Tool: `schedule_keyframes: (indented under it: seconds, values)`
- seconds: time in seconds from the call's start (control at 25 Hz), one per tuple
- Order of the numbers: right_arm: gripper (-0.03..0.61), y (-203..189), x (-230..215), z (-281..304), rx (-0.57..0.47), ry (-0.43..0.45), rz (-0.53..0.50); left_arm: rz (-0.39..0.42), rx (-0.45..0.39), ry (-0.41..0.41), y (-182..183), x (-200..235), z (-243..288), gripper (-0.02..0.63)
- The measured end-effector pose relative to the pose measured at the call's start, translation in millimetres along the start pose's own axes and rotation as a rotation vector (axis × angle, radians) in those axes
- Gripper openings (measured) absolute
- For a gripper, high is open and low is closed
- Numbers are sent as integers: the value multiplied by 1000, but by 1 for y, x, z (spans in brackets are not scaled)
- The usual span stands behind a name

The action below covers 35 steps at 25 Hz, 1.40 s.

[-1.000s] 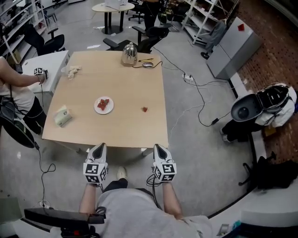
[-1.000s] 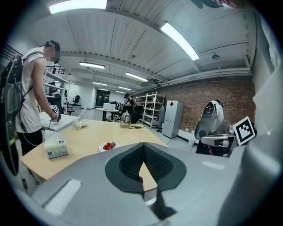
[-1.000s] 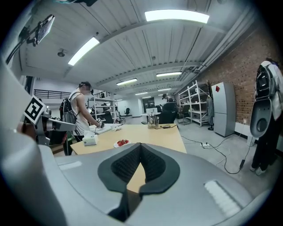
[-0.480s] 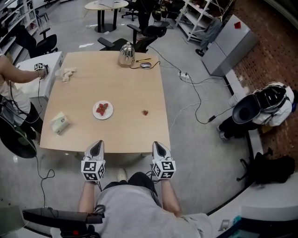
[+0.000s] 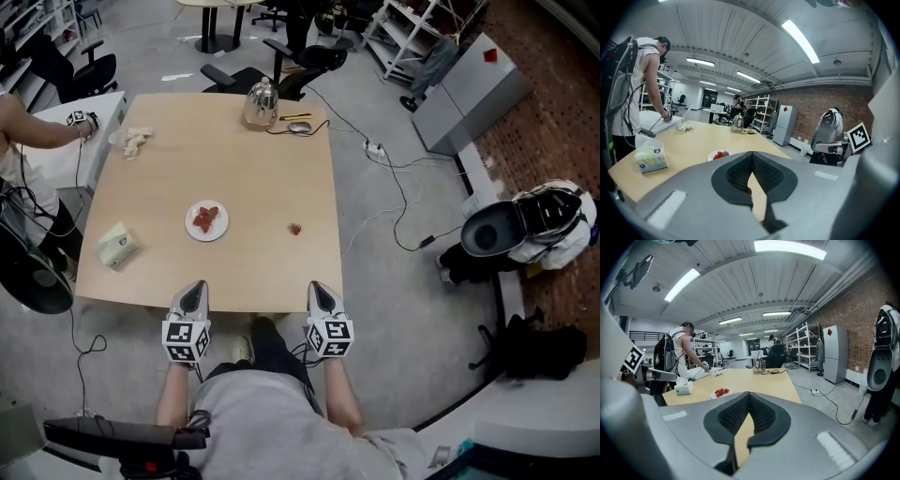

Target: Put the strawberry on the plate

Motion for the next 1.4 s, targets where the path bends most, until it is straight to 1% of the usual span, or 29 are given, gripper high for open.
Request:
schedule_keyframes:
  seconds: [0.16,0.44,0.68,1.12,1.4]
  values:
    - [6,9,-9,28,-3,18,-7,-1,-8,19,11,8,23,18]
    - [6,27,-38,79,26,36,-23,-4,-1,35,31,13,68,18]
    - [6,30,-49,117,71,60,-18,-33,37,60,30,23,93,18]
    - [7,4,-58,175,188,82,-18,-86,98,93,17,34,118,18]
    - [8,-20,-64,206,290,94,-37,-103,109,109,16,35,122,18]
Point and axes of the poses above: the fingertips, and each gripper's own axes: z forward along the fingers, x to its left, y out of its top, the point moved 2 cm from there along -z, backward along the fingers, and after that the axes turned 5 degrees about -y, right-handed, at the moved point
